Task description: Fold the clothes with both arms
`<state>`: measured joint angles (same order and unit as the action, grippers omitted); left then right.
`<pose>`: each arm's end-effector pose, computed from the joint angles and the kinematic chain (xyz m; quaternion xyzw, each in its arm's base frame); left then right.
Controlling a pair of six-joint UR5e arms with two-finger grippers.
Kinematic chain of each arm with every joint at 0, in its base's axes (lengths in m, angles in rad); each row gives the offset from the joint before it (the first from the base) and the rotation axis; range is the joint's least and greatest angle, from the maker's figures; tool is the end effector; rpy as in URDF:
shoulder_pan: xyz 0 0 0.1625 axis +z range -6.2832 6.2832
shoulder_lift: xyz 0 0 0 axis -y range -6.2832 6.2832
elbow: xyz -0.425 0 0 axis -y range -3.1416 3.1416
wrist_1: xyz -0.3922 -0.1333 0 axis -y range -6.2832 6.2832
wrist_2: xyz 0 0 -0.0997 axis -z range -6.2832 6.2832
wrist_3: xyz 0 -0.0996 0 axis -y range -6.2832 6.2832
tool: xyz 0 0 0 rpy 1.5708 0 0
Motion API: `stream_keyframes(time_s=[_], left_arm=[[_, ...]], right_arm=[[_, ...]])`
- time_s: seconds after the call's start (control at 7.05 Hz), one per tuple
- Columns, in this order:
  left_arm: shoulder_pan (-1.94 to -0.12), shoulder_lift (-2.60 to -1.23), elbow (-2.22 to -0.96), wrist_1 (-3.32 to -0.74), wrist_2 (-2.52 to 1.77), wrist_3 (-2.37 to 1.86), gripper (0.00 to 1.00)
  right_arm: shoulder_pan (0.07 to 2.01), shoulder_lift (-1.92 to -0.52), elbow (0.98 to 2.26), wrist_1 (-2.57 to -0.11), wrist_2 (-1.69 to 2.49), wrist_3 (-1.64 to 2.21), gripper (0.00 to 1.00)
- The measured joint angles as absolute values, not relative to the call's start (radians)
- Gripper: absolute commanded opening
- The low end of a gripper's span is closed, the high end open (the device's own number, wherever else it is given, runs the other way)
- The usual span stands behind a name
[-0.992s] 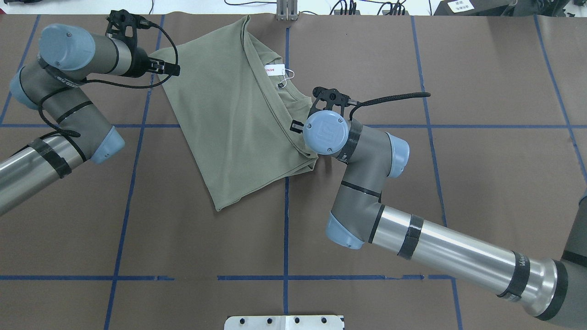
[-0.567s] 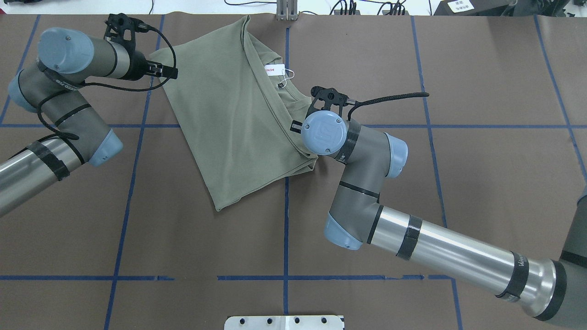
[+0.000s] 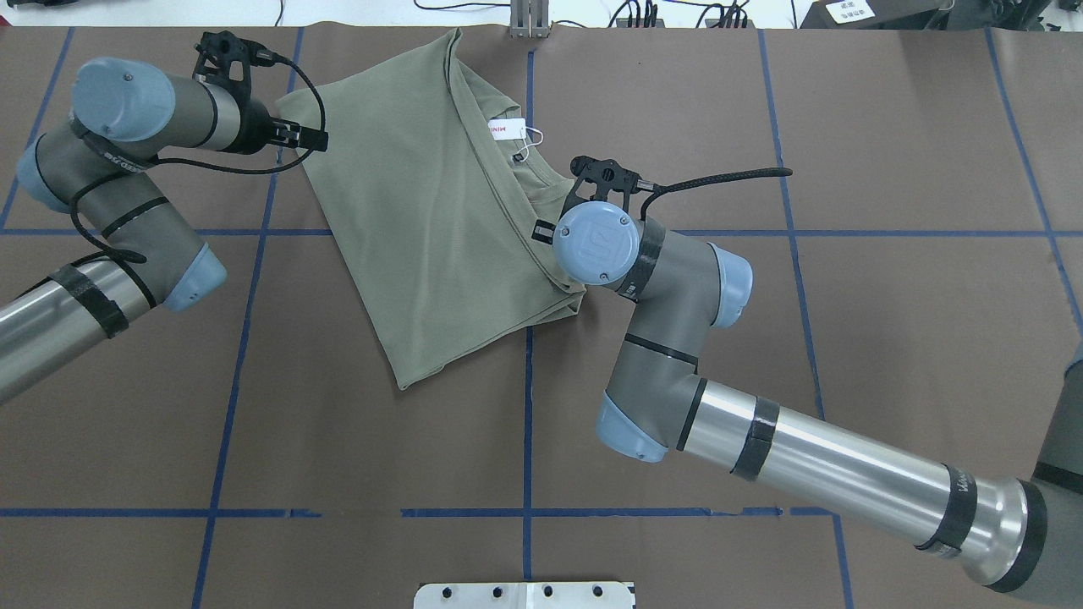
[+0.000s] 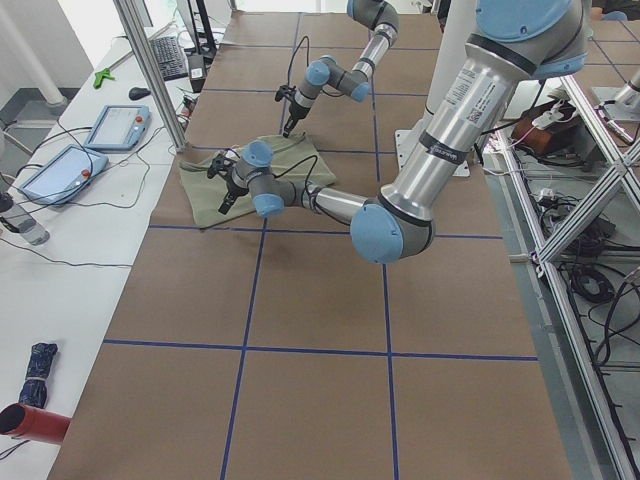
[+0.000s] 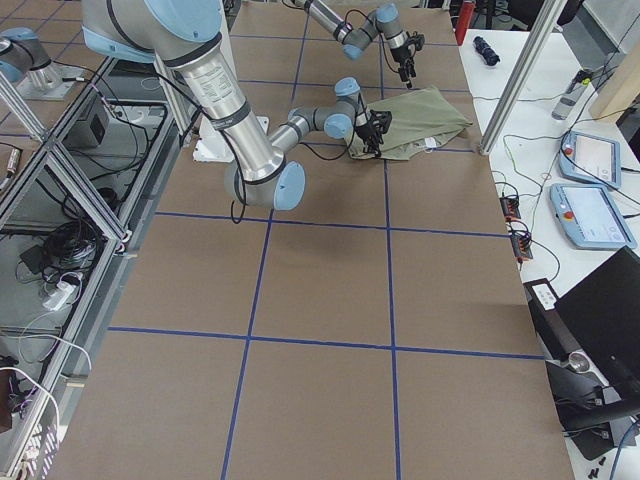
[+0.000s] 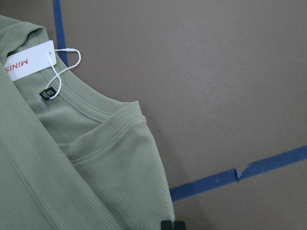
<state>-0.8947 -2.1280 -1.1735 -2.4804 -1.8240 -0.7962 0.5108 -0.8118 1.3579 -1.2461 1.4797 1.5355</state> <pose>0.3813 -0.6485 0.4197 0.3017 0.4200 0.0130 0.8558 -0.6001 -0.4995 0.2548 0.1534 -0.3946 0.2320 0.8758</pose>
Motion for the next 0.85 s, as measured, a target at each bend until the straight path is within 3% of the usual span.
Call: stream_keyframes(time_s=[0.28,0.57,0.85], left_arm=[[-0.883,-2.128,-1.174,-2.484,-1.824,-0.817,1.00],[-0.877,-2.128,-1.174,-2.500,-1.824,-0.825,1.00],[-0.876,-2.128,-1.174,-2.506,-1.824,-0.828,1.00]], right_arm=[[0.472,-0.897,1.539,-1.330,1.471,1.538,0.00],[0.334,-1.077,1.825,-1.421,1.382,1.556,0.00],[0.215,-1.210,1.967,-1.451,1.292,1.599,0.00]])
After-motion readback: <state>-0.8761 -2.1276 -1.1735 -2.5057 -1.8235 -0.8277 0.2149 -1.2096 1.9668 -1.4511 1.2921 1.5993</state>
